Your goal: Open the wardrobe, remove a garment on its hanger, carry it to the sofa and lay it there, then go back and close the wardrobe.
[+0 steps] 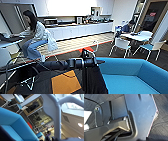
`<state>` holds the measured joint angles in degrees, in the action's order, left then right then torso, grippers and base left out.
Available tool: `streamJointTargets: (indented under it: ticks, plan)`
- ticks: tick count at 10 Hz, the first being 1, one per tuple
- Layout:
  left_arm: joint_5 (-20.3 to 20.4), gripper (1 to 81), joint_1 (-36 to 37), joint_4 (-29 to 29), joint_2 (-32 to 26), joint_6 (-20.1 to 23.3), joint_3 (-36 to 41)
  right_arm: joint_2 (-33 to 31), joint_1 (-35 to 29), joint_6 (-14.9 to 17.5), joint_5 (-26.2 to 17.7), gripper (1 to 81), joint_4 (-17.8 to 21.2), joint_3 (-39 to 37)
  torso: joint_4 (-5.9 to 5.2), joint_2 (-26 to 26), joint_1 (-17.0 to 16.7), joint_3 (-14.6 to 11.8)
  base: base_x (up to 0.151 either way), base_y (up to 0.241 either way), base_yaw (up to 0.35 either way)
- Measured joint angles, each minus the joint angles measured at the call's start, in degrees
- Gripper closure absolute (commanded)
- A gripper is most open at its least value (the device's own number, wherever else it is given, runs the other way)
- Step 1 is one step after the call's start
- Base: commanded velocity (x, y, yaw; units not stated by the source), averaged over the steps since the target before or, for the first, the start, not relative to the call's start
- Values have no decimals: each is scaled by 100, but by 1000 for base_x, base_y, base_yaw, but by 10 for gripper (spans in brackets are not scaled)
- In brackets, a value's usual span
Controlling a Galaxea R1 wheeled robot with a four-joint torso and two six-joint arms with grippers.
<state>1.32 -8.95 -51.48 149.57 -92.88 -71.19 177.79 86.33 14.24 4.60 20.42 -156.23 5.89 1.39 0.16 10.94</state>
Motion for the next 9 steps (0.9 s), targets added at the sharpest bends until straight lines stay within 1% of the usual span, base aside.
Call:
streamJointTargets:
  ticks: [9]
  plan:
    - [0, 811, 0, 0, 13, 0, 2, 0, 2, 0, 28, 10, 2, 0, 0, 0, 0, 0, 0, 0, -246]
